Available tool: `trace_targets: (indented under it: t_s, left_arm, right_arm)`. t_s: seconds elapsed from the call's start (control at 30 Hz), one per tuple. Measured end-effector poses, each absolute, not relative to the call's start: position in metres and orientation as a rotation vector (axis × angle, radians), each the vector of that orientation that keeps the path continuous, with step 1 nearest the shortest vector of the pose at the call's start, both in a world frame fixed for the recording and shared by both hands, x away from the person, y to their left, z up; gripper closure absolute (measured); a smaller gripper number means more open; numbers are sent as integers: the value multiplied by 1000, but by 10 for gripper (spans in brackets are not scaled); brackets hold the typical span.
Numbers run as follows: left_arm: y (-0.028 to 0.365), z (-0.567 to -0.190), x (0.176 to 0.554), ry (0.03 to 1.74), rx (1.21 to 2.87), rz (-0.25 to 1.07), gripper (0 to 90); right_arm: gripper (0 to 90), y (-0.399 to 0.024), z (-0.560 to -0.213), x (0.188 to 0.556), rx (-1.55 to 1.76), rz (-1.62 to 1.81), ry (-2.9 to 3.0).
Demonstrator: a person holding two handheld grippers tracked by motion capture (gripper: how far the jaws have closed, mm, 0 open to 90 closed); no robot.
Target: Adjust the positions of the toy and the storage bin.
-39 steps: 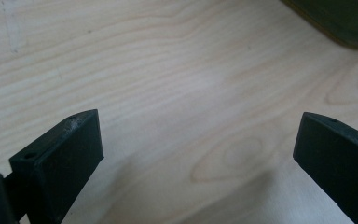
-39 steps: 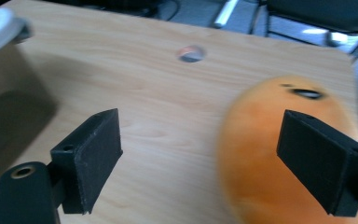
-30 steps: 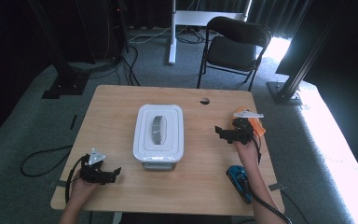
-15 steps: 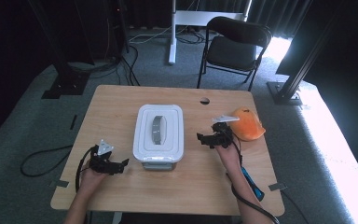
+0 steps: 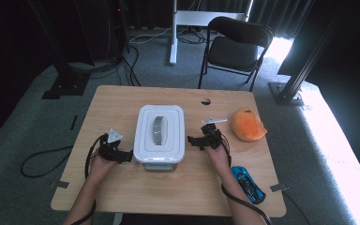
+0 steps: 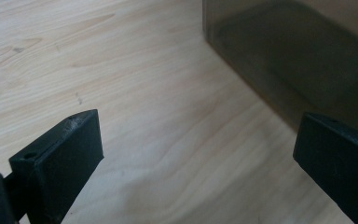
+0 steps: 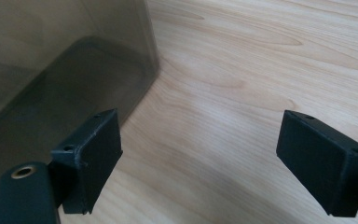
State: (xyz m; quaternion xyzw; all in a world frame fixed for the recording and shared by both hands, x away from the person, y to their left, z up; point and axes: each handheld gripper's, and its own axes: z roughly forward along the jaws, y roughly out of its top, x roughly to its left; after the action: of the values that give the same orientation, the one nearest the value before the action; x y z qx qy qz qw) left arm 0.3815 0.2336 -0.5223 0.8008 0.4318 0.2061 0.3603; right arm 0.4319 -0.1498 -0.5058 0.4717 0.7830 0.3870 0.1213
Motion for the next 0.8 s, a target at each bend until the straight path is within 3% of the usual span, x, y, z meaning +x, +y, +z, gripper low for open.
trace_targets:
  t_s: [0.8]
  left_arm:
    - [214,-510,386,1065,2056,525,18]
  right_arm:
    - [144,-133,-506,441,1325,1185,2350]
